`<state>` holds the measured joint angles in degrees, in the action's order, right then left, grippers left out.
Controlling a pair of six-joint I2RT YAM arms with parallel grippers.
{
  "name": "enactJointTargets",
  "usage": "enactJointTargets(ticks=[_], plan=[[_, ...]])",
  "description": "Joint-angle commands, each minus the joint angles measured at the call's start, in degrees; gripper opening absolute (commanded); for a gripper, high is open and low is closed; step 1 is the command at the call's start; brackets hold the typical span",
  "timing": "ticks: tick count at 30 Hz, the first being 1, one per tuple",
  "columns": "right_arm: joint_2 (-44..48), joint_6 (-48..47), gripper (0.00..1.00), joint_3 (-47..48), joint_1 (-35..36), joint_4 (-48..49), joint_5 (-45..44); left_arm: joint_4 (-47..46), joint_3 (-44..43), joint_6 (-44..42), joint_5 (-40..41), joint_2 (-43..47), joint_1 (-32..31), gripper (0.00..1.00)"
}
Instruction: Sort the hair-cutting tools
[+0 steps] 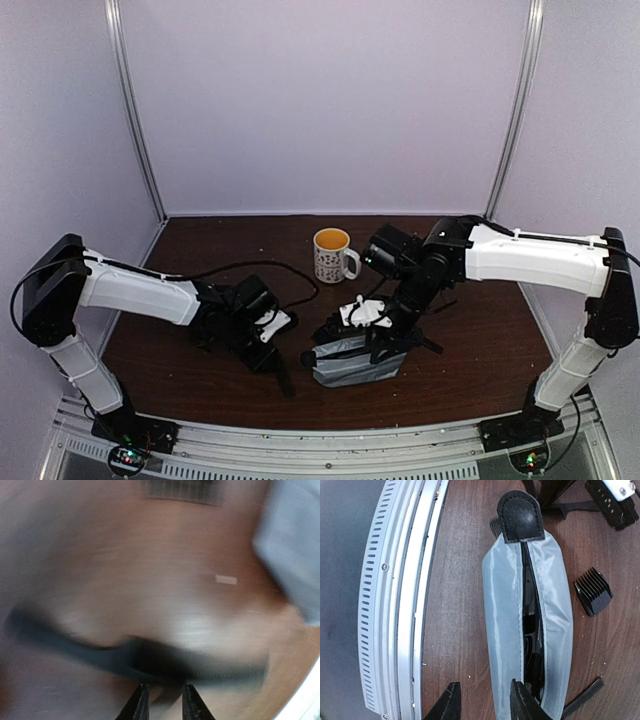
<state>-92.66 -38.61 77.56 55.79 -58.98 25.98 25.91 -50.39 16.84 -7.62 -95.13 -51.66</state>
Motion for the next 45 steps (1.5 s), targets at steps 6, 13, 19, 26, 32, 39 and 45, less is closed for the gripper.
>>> enactJointTargets(ticks=[6, 13, 19, 26, 32, 39, 45], plan=[[-3.13, 0.58, 0.34, 2.53, 7.09, 2.08, -0.45, -3.71, 6.84, 5.57, -1.73, 0.02, -6.26, 0.27], [-1.33, 1.13, 0.34, 1.0, 8.48, 2.43, -0.88, 4.17, 1.14, 8.0, 6.61, 10.11, -3.82, 0.47], [-0.9, 2.15, 0.34, 0.99, 8.94, 3.05, -2.83, 8.43, -5.05, 3.45, 6.46, 6.77, 4.44, 0.61], [-3.88, 4.54, 0.33, 2.04, 12.91, 7.04, -7.13, 4.85, -9.63, -1.93, 1.43, 1.19, 10.58, 0.6], [-7.64, 6.99, 0.32, 2.82, 15.88, 11.26, -8.73, 4.48, -13.57, -4.53, -6.56, -7.04, 11.84, 0.55], [-14.9, 11.56, 0.35, 7.8, 19.24, 18.78, -14.63, 3.51, -11.43, -3.5, -9.09, -8.1, 11.84, 0.5], [-22.8, 16.13, 0.32, 12.86, 19.55, 20.08, -22.92, 3.46, -6.43, -0.26, -12.0, -5.85, 11.52, 0.43]])
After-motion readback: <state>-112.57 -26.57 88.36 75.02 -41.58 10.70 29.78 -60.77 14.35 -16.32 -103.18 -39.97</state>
